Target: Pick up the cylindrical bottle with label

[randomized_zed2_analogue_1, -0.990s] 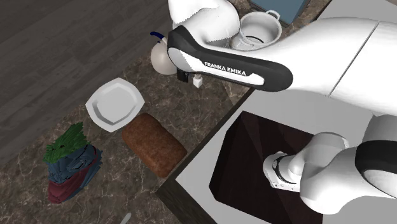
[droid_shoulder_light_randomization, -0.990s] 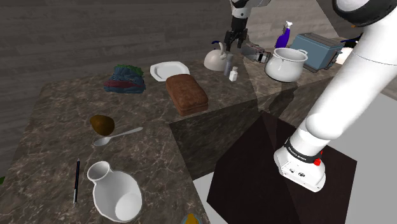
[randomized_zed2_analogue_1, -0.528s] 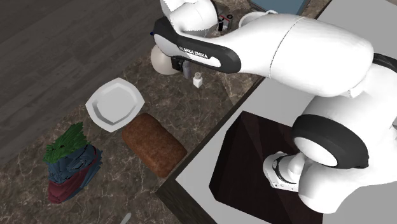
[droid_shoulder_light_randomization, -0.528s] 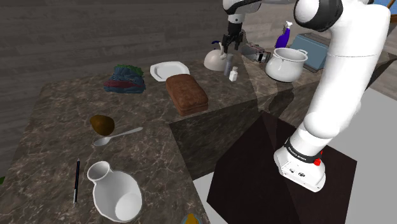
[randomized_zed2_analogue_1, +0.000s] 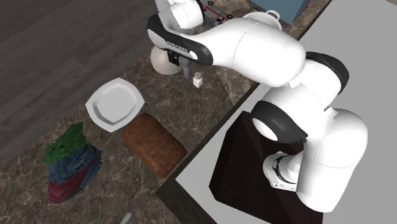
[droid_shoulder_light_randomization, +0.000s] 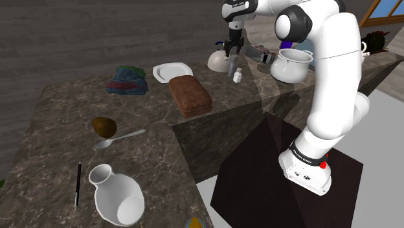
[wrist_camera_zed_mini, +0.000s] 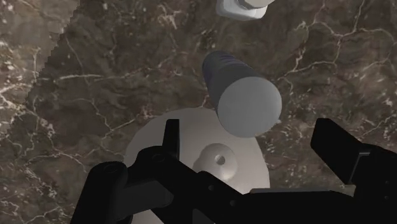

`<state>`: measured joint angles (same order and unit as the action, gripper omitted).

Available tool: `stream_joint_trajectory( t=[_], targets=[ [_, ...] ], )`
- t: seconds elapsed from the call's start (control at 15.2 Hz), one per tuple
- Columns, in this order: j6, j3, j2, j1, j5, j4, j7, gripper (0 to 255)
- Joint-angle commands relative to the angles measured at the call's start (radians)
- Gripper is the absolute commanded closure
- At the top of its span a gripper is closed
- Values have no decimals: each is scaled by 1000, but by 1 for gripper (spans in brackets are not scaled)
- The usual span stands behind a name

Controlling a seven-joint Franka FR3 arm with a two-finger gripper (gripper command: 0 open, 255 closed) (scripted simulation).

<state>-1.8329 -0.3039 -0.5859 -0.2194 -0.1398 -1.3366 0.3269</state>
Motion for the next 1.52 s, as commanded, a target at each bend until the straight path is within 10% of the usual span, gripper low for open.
stream_joint_trajectory(
  t=[0.0, 0.4, 0.46, 1.45],
  targets=[
    [-18, 1, -10, -1, -2, -8, 1, 0],
    [-70, 4, -26, 0, -8, -44, 4, 0],
    [-70, 4, -27, 0, -8, -44, 4, 255],
    [-1, 0, -6, -2, -1, 5, 1, 255]
  ],
)
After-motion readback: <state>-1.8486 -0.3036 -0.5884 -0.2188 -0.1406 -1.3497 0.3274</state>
